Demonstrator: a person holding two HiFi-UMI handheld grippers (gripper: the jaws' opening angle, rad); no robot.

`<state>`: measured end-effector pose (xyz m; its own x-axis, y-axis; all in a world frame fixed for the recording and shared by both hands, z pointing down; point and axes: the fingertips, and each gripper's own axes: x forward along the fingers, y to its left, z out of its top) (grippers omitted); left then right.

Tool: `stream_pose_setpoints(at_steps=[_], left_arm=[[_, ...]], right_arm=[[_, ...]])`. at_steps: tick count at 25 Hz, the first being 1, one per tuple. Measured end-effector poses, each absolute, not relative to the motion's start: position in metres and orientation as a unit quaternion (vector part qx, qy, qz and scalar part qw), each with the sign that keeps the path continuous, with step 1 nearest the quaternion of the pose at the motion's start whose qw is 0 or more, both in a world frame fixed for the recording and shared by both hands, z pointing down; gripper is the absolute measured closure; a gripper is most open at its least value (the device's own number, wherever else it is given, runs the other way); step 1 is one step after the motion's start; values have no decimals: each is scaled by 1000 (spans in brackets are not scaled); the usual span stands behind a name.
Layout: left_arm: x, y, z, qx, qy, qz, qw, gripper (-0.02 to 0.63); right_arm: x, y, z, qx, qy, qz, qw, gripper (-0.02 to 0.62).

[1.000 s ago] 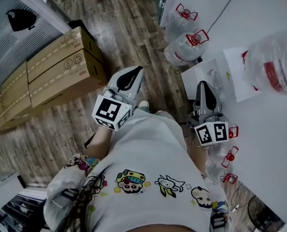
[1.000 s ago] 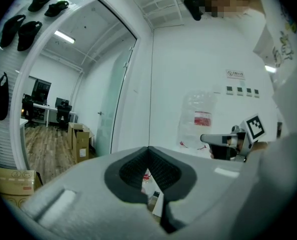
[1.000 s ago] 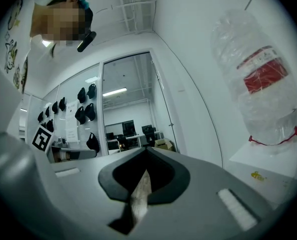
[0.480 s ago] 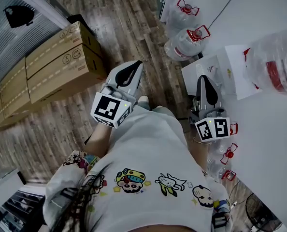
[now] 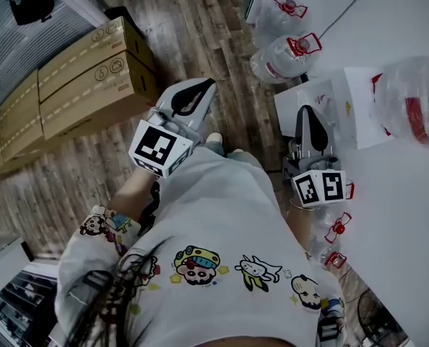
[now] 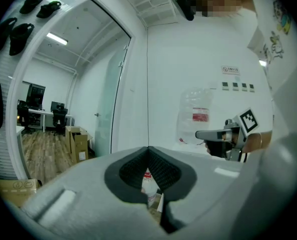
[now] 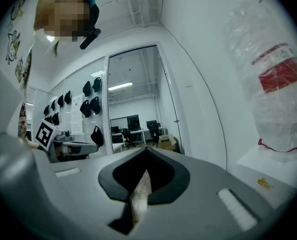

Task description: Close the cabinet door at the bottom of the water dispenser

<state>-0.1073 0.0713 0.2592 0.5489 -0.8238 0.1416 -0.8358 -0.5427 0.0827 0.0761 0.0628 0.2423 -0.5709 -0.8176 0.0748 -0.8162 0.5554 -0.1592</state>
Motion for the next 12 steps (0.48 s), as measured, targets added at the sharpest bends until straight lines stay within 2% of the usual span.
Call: stream_pose_setpoints(at_steps=[12], left_arm=[[-116, 74, 263, 876, -475, 50, 72, 606]], right_arm=[[71, 64, 253, -464, 880, -101, -1, 586]])
